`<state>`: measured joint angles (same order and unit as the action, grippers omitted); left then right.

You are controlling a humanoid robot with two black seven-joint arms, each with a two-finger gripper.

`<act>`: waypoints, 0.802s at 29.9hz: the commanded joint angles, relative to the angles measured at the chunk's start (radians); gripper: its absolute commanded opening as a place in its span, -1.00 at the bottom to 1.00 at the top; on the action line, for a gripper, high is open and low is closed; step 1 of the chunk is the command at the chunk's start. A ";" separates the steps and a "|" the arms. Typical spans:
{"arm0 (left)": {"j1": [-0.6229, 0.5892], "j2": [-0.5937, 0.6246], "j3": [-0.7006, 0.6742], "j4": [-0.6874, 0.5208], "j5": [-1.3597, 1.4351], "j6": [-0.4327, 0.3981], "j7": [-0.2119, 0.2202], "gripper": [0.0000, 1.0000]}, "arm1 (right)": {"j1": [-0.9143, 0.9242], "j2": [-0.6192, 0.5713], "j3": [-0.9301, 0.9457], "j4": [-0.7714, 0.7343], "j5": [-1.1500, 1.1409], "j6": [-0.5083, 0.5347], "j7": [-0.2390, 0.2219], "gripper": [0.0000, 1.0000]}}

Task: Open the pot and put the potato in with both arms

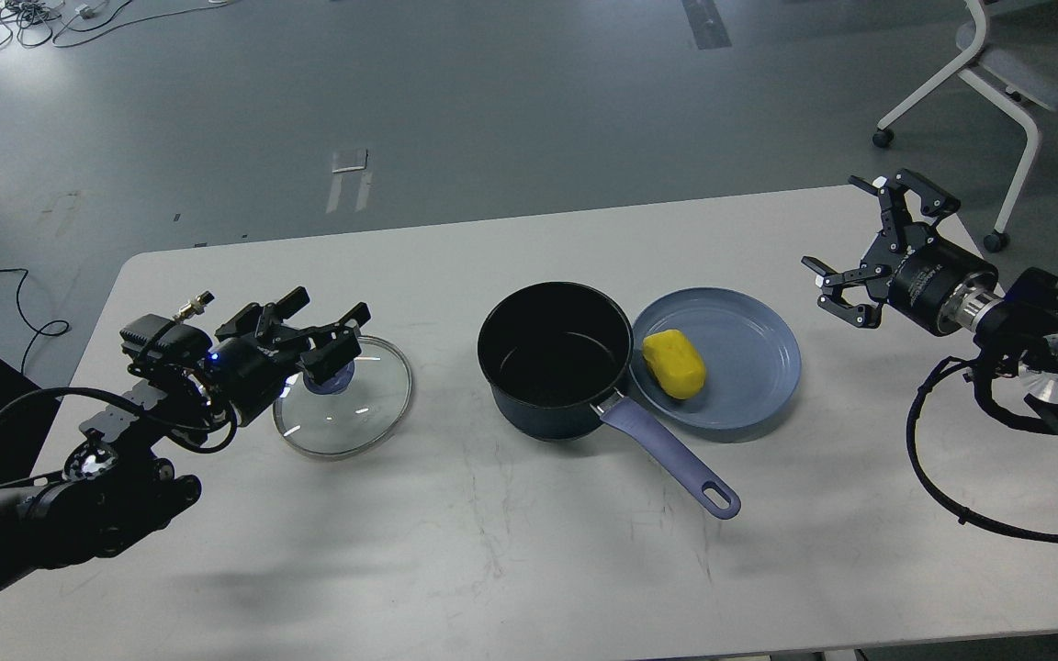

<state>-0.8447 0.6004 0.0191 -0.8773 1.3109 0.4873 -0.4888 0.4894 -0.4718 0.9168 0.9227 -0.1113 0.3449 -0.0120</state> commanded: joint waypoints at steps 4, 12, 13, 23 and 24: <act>-0.152 -0.097 -0.134 -0.028 -0.541 -0.157 0.000 0.96 | 0.050 -0.051 -0.029 0.062 -0.365 -0.029 0.137 1.00; -0.249 -0.171 -0.315 -0.026 -0.941 -0.291 0.355 0.96 | 0.155 -0.125 -0.139 0.180 -0.944 -0.142 0.238 1.00; -0.249 -0.180 -0.364 -0.026 -0.967 -0.311 0.424 0.96 | 0.179 -0.140 -0.195 0.185 -1.034 -0.159 0.251 1.00; -0.214 -0.188 -0.438 -0.028 -0.972 -0.352 0.509 0.96 | 0.225 -0.117 -0.490 0.171 -1.479 -0.408 0.284 1.00; -0.211 -0.186 -0.438 -0.026 -0.972 -0.352 0.509 0.96 | 0.222 -0.114 -0.499 0.171 -1.478 -0.408 0.284 1.00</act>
<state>-1.0668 0.4087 -0.4197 -0.9038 0.3379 0.1352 0.0204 0.7157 -0.5999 0.4497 1.0975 -1.5648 -0.0466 0.2721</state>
